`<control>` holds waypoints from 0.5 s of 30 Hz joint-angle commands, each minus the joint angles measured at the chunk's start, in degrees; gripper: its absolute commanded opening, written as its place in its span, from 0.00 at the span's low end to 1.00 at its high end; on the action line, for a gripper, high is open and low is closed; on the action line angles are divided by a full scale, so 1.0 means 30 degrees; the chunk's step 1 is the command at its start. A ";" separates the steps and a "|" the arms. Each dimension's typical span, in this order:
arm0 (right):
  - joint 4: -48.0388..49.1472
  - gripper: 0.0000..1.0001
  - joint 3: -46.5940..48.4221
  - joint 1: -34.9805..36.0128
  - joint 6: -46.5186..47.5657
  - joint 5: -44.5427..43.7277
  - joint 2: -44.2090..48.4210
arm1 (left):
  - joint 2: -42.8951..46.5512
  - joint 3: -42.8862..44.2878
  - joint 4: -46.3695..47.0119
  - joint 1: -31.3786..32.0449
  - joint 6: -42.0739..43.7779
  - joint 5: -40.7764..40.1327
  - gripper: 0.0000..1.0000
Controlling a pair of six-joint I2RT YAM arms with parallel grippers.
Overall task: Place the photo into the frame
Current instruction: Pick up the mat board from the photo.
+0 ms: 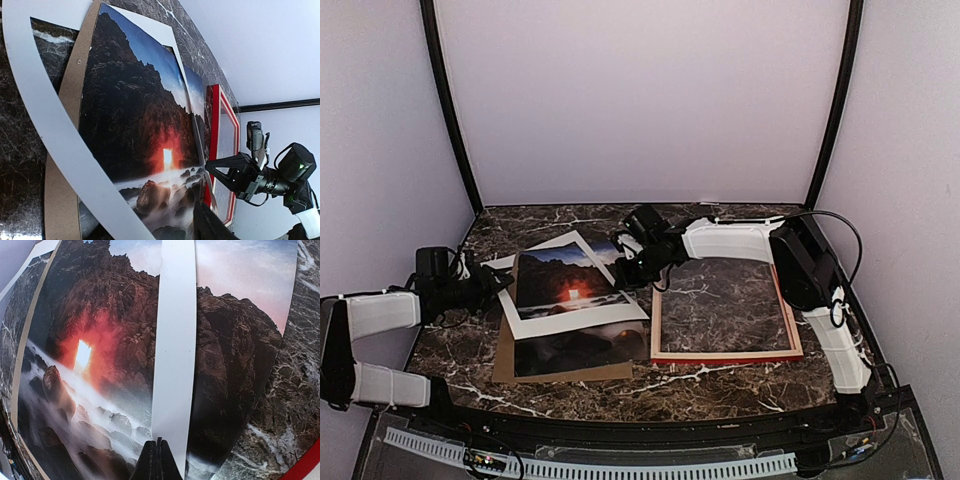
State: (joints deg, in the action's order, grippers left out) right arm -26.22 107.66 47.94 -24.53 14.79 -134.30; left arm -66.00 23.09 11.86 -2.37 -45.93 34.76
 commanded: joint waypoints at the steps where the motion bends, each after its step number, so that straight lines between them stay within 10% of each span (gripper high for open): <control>1: 0.0477 0.00 -0.0100 -0.0014 -0.0108 0.0110 0.0639 | -0.0116 0.0387 -0.0277 -0.0089 -0.0026 -0.0340 0.44; 15: 0.0200 0.00 0.0546 0.0096 -0.0055 0.0075 0.0132 | 0.0195 -0.0075 -0.1173 -0.0356 -0.0071 -0.1332 0.10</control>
State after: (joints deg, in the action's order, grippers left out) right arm -26.20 107.68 47.97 -24.53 14.79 -134.30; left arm -66.41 23.14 9.13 -2.81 -46.59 31.75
